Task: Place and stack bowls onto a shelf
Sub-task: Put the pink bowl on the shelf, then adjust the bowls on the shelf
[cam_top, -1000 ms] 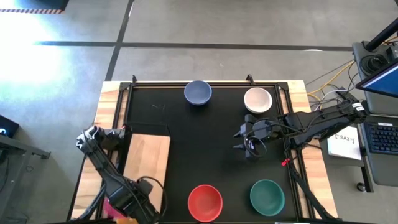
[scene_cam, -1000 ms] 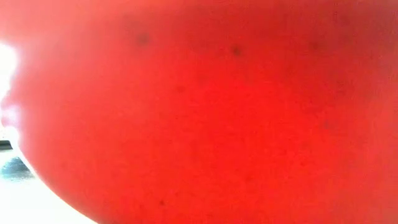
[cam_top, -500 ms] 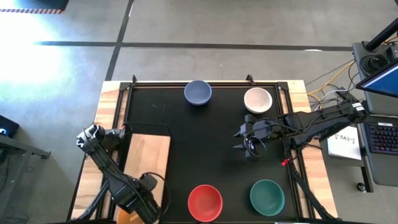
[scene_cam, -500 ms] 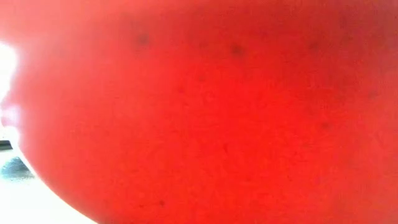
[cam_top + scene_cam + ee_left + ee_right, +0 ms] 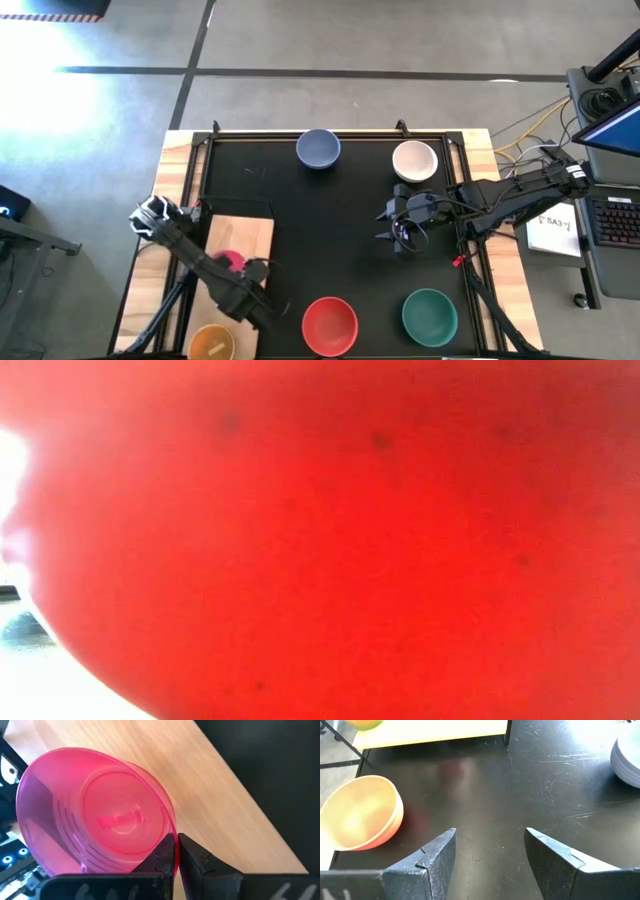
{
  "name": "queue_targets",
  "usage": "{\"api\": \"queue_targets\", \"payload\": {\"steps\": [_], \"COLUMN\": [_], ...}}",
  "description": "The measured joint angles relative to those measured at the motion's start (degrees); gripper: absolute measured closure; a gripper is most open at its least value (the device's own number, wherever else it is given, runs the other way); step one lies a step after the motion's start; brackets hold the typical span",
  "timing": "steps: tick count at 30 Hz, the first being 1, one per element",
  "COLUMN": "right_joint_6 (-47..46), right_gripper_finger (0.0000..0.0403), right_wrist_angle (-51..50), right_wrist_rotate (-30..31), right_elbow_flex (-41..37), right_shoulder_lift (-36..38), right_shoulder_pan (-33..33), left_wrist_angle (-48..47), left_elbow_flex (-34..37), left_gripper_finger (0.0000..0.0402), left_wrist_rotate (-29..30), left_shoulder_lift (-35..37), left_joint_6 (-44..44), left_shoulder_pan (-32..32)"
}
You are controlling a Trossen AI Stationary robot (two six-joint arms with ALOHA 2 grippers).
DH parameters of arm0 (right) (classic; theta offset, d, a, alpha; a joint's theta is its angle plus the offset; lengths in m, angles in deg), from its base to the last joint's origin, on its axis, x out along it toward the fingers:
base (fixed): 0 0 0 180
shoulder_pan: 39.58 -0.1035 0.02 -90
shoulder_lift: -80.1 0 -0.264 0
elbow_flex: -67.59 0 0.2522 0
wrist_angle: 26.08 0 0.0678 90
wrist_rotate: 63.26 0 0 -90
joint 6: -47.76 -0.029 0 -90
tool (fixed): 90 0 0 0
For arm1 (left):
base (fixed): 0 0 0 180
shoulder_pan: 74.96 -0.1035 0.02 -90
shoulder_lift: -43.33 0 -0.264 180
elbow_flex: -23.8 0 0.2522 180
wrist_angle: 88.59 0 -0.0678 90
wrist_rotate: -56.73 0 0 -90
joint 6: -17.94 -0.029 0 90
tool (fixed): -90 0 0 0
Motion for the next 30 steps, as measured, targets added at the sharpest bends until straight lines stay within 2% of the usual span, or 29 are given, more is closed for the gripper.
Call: {"api": "queue_targets", "payload": {"steps": [6,13,17,22,26,30], "right_joint_6": [0.54,0.74,0.89,0.9,0.9,0.9], "right_gripper_finger": [0.0182,0.0181,0.0182,0.0182,0.0182,0.0182], "right_wrist_angle": [0.02,0.02,-0.03,-0.11,-0.15,-0.18], "right_wrist_rotate": [0.0,0.0,0.0,0.0,0.0,0.0], "right_elbow_flex": [0.0,0.0,0.0,0.0,0.0,-0.04], "right_shoulder_lift": [0.0,0.0,0.0,0.0,0.0,0.0], "right_shoulder_pan": [0.01,0.0,0.0,0.02,0.0,0.0], "left_wrist_angle": [2.23,4.1,3.54,3.44,2.33,-0.54], "left_elbow_flex": [3.13,3.49,2.26,-3.5,-10.07,-13.69], "left_gripper_finger": [0.0395,0.0341,0.0305,0.028,0.0285,0.0324], "left_wrist_rotate": [1.08,2.12,2.0,-2.63,-5.58,-9.46], "left_shoulder_lift": [0.0,0.0,0.2,0.22,0.24,0.37], "left_joint_6": [-2.71,-5.64,-5.29,-4.68,-3.62,3.83], "left_shoulder_pan": [-1.15,-2.55,-2.53,-1.5,1.16,3.73]}}
